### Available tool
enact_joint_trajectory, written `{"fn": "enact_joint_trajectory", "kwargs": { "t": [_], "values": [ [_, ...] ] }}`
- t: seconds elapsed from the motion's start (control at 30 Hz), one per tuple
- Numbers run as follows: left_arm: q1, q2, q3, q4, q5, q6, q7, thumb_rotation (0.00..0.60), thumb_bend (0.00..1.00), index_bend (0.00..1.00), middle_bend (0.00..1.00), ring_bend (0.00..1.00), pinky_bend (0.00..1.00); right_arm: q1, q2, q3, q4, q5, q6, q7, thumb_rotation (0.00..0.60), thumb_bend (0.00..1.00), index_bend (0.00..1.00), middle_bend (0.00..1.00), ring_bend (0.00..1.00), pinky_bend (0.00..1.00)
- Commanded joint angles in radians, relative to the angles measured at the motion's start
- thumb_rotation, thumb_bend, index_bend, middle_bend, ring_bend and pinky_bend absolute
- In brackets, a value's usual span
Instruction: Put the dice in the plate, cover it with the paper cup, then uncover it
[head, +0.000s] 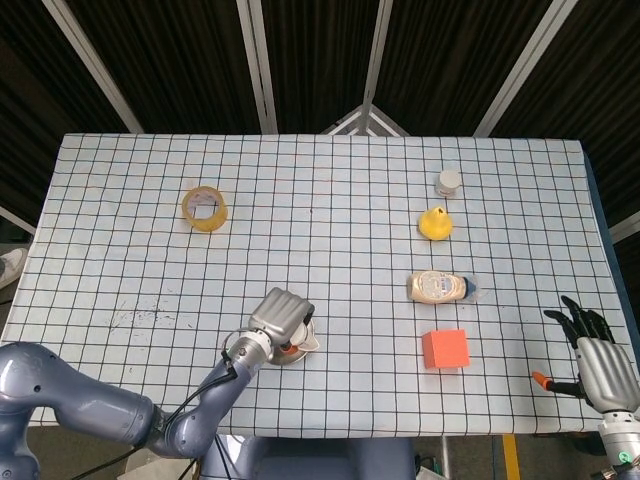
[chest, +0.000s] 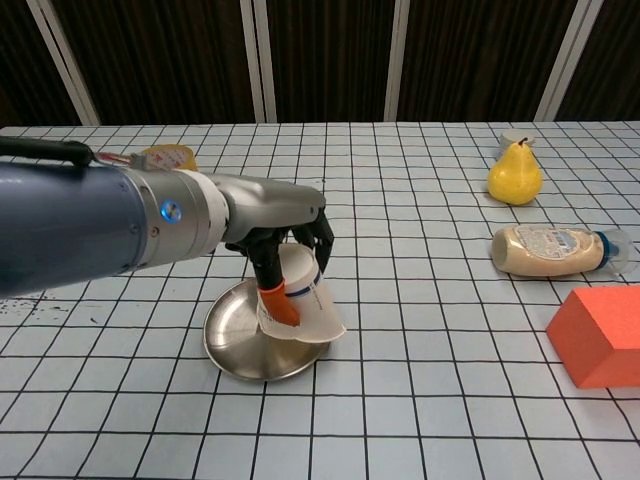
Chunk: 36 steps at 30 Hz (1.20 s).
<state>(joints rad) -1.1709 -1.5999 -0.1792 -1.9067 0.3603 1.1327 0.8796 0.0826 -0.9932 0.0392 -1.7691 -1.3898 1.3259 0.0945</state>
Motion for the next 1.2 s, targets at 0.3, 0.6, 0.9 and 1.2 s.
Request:
{"fn": "enact_joint_trajectory", "kwargs": {
  "t": [0.3,0.6,0.9,1.2],
  "values": [
    [0.028,0.278,-0.082,-0.243,-0.064,0.015,-0.052,0.6,0.44,0.5,0.56,0.73,0.85,0.0,-0.001,0.0,-0.001,0.005,-0.001,-0.005,0.6,0.14,0.21,0.03,0.1,0.0],
    [0.126,0.506,0.092,-0.273,0.054,0.137,0.044,0.6,0.44,0.5,0.56,0.73,0.84,-0.003,0.001,-0.001,-0.009,-0.001,0.007,-0.008,0.6,0.14,0.21,0.03,0.1,0.0],
    [0.243,0.42,0.177,0.049,0.163,0.009,-0.127,0.6,0.44,0.48,0.55,0.73,0.85,0.001,-0.006,-0.003,-0.014,0.003,0.001,-0.035,0.6,0.14,0.21,0.03,0.1,0.0],
    [0.244,0.251,0.142,0.277,0.13,-0.056,-0.171,0.6,0.44,0.46,0.53,0.73,0.84,0.008,-0.015,-0.001,-0.008,0.019,-0.015,-0.053,0.6,0.14,0.21,0.03,0.1,0.0]
  ]
}}
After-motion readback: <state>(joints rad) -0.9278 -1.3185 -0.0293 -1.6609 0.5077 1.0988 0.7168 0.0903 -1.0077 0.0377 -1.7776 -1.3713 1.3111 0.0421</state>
